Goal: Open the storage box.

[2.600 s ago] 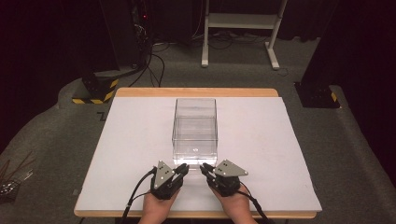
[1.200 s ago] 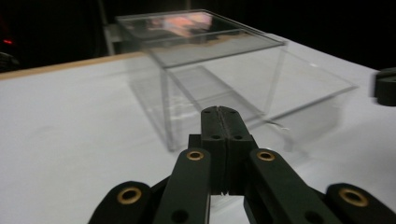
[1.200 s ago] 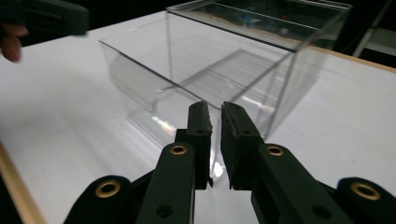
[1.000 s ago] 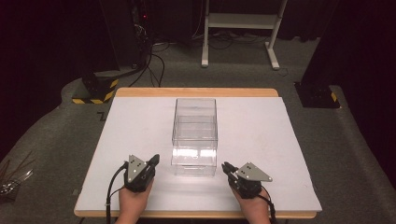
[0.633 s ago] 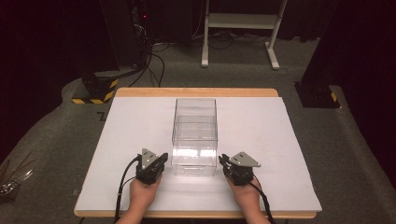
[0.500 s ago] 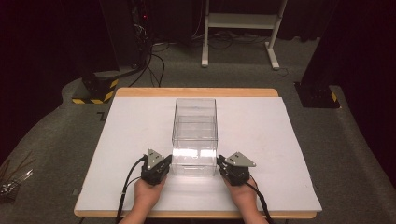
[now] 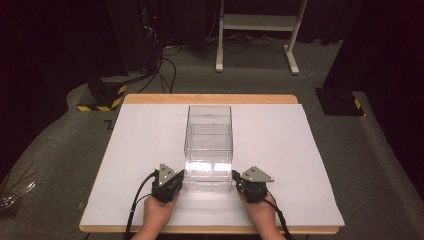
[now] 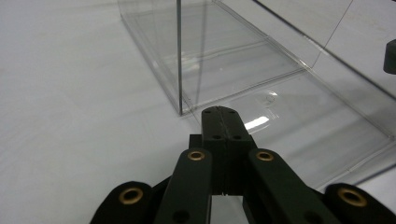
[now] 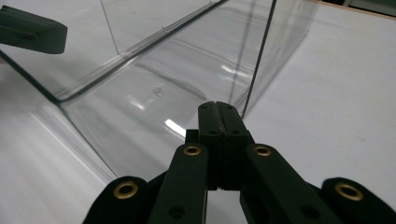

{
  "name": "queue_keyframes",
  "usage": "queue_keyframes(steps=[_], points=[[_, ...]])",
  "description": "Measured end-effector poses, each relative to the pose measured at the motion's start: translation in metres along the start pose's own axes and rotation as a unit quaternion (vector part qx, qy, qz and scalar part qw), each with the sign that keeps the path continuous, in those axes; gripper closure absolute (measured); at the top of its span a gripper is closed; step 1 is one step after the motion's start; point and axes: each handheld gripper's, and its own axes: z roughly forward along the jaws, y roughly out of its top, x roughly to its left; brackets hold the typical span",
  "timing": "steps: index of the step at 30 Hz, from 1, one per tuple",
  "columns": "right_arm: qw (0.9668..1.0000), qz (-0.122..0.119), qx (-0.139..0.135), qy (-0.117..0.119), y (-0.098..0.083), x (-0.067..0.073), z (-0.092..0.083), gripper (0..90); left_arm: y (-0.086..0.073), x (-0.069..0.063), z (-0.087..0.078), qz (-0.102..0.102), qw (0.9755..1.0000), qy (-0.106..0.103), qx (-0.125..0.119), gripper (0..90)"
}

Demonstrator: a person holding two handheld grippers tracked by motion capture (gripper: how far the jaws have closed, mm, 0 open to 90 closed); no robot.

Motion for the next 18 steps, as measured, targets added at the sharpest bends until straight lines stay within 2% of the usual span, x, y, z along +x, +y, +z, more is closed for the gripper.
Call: queue_keyframes(steps=[6, 18], points=[[1.0000, -0.008, 0.001, 0.004, -0.004, 0.005, -0.006, 89.3, -0.003, -0.003, -0.005, 0.013, 0.9999, 0.002, 0.005, 90.0], [0.9999, -0.009, 0.005, 0.011, -0.009, 0.008, -0.017, 89.3, -0.007, -0.014, -0.018, 0.015, 0.9996, -0.002, 0.022, 90.0]])
